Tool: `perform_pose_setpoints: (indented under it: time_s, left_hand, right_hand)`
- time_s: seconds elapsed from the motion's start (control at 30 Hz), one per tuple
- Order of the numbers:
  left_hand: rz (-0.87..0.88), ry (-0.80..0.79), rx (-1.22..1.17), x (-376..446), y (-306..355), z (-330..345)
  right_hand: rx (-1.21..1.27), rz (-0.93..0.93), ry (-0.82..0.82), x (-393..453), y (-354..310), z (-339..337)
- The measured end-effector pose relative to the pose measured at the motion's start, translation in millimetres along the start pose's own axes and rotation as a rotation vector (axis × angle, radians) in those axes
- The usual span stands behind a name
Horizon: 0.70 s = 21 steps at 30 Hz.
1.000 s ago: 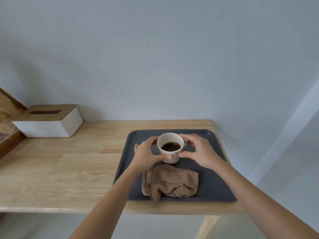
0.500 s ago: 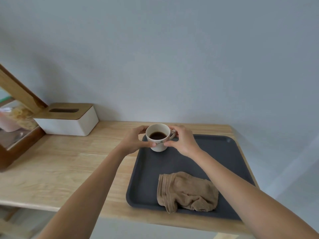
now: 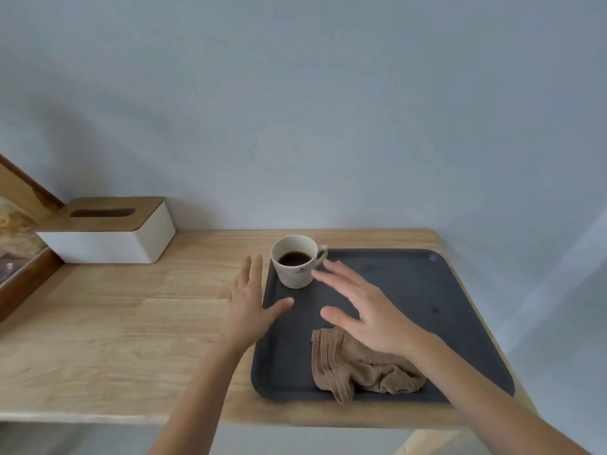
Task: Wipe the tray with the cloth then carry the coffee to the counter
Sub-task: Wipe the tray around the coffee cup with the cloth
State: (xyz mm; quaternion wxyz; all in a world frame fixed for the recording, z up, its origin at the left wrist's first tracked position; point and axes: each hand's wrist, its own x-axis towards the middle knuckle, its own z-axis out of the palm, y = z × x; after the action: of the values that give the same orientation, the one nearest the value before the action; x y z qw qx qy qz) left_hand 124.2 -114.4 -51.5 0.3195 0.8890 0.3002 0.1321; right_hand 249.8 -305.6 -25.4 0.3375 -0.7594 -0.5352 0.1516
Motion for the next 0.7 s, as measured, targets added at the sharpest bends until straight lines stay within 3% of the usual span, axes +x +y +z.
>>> perform_pose_setpoints:
  time_s: [0.1,0.17,0.37,0.7]
  left_hand:
    - [-0.087,-0.005,0.137,-39.5,-0.5,34.0]
    - [-0.07,0.006,0.296,-50.9,-1.5,50.0]
    - [0.028,-0.001,0.509,-42.7,-9.0,55.3]
    - [0.017,-0.008,0.548,-41.8,-6.9,53.5]
  right_hand:
    - [-0.19,-0.053,-0.217,-49.2,-0.7,14.4]
    - [-0.345,-0.054,-0.27,-56.7,6.9,23.0]
    - [-0.533,-0.007,-0.249,-27.5,29.0,27.2]
    - [-0.57,0.292,-0.081,63.9,84.8,-8.2]
